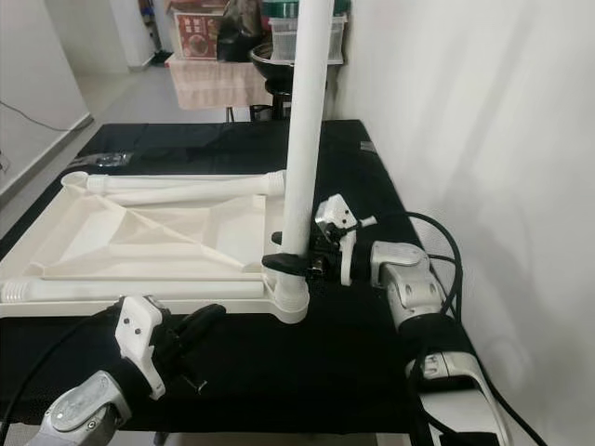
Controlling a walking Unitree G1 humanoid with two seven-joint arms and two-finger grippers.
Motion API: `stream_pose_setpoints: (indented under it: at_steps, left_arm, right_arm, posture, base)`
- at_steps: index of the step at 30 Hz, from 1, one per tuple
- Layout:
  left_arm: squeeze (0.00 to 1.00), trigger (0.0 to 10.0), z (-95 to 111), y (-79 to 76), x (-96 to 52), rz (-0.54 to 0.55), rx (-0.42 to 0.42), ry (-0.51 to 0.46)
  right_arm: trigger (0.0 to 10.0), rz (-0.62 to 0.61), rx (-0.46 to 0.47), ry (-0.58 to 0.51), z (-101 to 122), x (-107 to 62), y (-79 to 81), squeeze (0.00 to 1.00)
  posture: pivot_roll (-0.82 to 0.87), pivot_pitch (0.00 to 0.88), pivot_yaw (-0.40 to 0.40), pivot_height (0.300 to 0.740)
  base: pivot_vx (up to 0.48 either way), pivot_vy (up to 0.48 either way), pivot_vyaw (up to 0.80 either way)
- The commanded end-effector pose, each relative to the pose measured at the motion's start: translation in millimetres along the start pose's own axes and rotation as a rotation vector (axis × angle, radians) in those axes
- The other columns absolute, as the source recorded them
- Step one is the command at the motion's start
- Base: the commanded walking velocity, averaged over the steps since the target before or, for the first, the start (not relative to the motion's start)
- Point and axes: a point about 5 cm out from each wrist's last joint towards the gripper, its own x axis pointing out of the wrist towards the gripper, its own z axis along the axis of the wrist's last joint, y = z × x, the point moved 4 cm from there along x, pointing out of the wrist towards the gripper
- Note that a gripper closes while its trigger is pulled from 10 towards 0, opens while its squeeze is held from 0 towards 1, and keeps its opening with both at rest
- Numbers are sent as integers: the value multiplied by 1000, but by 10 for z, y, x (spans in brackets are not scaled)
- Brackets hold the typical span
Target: Building children table
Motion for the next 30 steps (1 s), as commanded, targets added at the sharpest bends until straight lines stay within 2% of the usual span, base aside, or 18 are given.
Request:
stream_pose_setpoints:
  at_steps: [1, 4, 5, 6, 8, 9, 10, 11, 13, 17, 21, 22, 23, 26, 27, 28, 29, 30]
  left_arm:
    - [0, 10000, -21, 28, -16, 6, 48, 17]
    - [0, 10000, 18, 80, -10, 50, 121, 7]
    - [0, 10000, 143, 141, -24, 110, 259, -37]
    - [0, 10000, 143, 141, -24, 110, 259, -37]
    - [0, 10000, 245, 156, -54, 156, 246, -85]
    - [0, 10000, 299, 131, -58, 155, 238, -117]
    - [0, 10000, 299, 131, -58, 155, 238, -117]
    - [0, 10000, 311, 106, -56, 157, 241, -133]
    - [0, 10000, 313, 93, -54, 158, 251, -141]
    - [0, 10000, 297, 101, -49, 159, 236, -152]
    - [0, 10000, 270, 128, -23, 155, 221, -153]
    - [0, 10000, 261, 135, -12, 153, 211, -156]
    - [0, 10000, 259, 143, -7, 159, 213, -159]
    - [0, 10000, 254, 141, 3, 158, 201, -165]
    - [0, 10000, 251, 143, 11, 159, 201, -165]
    - [0, 10000, 251, 143, 11, 159, 201, -165]
    - [0, 10000, 250, 143, 21, 158, 200, -167]
    - [0, 10000, 250, 143, 21, 158, 200, -167]
  right_arm:
    - [0, 2, 50, 18, -161, -41, 62, 0]
    - [0, -32, 47, 18, -199, -46, 102, 0]
    - [0, -77, 33, 29, -259, -26, 148, 0]
    - [0, -77, 33, 29, -259, -26, 148, 0]
    - [0, -268, 61, 97, -421, 33, 142, 0]
    - [0, -498, 106, 133, -508, 21, 61, 0]
    - [0, -498, 106, 133, -508, 21, 61, 0]
    - [0, -642, 186, 126, -568, 25, 139, 0]
    - [0, -716, 238, 120, -598, 24, 225, 0]
    - [0, -721, 195, 102, -540, 56, 318, 0]
    - [0, -700, 171, 89, -477, 77, 241, 0]
    - [2941, -682, 169, 90, -456, 104, 226, 0]
    - [10000, -675, 163, 93, -431, 129, 224, 0]
    - [10000, -637, 151, 65, -321, 200, 247, 0]
    - [10000, -560, 139, 34, -228, 255, 293, 651]
    - [10000, -560, 139, 34, -228, 255, 293, 651]
    - [10000, -458, 104, -6, -109, 294, 328, 1000]
    - [10000, -458, 104, -6, -109, 294, 328, 1000]
  posture:
    - [-94, 0, 19, 740]
    - [-96, 0, 21, 740]
    - [-99, 0, 18, 740]
    - [-99, 0, 18, 740]
    - [-97, 0, 10, 740]
    - [-95, 0, 11, 740]
    - [-95, 0, 11, 740]
    - [-98, 0, 15, 740]
    - [-114, 0, 21, 740]
    - [-124, 0, 32, 740]
    - [-113, 0, 34, 740]
    - [-113, 0, 38, 740]
    - [-114, 0, 39, 740]
    - [-112, 0, 38, 740]
    - [-109, 0, 37, 740]
    - [-109, 0, 37, 740]
    - [-108, 0, 36, 740]
    - [-108, 0, 36, 740]
  base:
    - [0, 0, 0]
    - [0, 0, 0]
    - [0, 0, 0]
    - [0, 0, 0]
    - [0, 0, 0]
    - [0, 0, 0]
    - [0, 0, 0]
    - [0, 0, 0]
    - [0, 0, 0]
    - [0, 0, 0]
    - [0, 0, 0]
    - [0, 0, 0]
    - [0, 0, 0]
    - [0, 0, 0]
    - [0, 0, 0]
    - [0, 0, 0]
    - [0, 0, 0]
    - [0, 0, 0]
